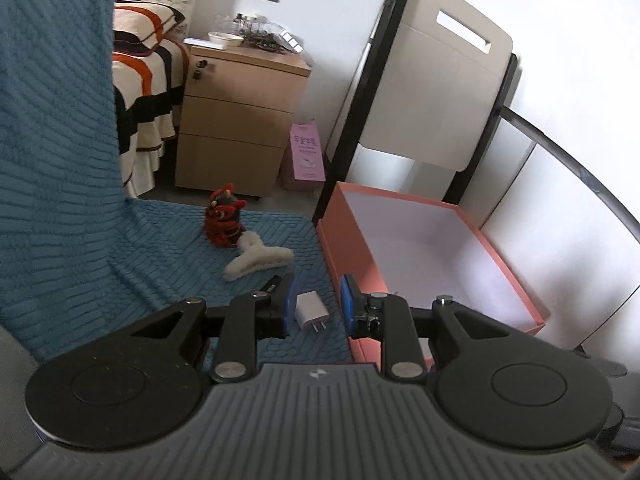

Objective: Organize rigid objects
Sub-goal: 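Move both tools back from the pink box to the seat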

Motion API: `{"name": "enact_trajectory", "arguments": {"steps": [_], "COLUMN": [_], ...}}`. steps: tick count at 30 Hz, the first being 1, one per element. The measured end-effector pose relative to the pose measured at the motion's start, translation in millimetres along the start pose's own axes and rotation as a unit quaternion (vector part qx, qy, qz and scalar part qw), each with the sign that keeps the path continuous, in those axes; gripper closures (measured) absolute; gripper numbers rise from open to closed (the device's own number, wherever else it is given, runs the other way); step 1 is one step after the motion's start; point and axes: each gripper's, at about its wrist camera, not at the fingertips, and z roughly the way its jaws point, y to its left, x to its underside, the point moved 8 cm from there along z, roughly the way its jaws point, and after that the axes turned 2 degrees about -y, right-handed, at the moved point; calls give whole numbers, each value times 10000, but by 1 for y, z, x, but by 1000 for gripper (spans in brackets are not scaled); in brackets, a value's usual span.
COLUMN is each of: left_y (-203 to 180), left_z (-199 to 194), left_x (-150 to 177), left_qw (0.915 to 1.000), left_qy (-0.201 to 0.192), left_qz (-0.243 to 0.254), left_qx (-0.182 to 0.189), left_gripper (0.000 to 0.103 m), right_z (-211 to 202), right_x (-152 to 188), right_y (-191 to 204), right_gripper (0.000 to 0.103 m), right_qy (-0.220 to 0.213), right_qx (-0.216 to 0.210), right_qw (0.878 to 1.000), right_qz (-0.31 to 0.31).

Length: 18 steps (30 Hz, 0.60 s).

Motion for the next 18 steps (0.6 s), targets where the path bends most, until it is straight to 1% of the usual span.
{"name": "enact_trajectory", "arguments": {"steps": [6, 10, 14, 15, 17, 18], "left_y": [10, 14, 17, 19, 23, 25], "left_z": [-3, 1, 11, 15, 23, 27], "left_x": [23, 27, 28, 27, 24, 23], "left_qw": [9998, 9998, 9998, 9997, 9998, 9998], "left_qy": [147, 129, 162, 187, 154, 152], "left_qz": [-83, -51, -48, -47, -35, -29], "left_qx": [-66, -119, -86, -126, -112, -124], "left_gripper": [75, 75, 75, 73, 64, 57], "right_z": [-3, -2, 5, 8, 12, 15], "right_x": [19, 25, 27, 27, 26, 25], "right_y": [8, 12, 13, 13, 13, 14], "right_gripper": [28, 28, 28, 28, 28, 28], "right_qy": [128, 143, 114, 112, 77, 53], "right_qx": [-7, 23, 38, 35, 22, 25], "right_qw": [9998, 9999, 9999, 9999, 9999, 10000], "right_qz": [141, 91, 76, 87, 92, 71]}}
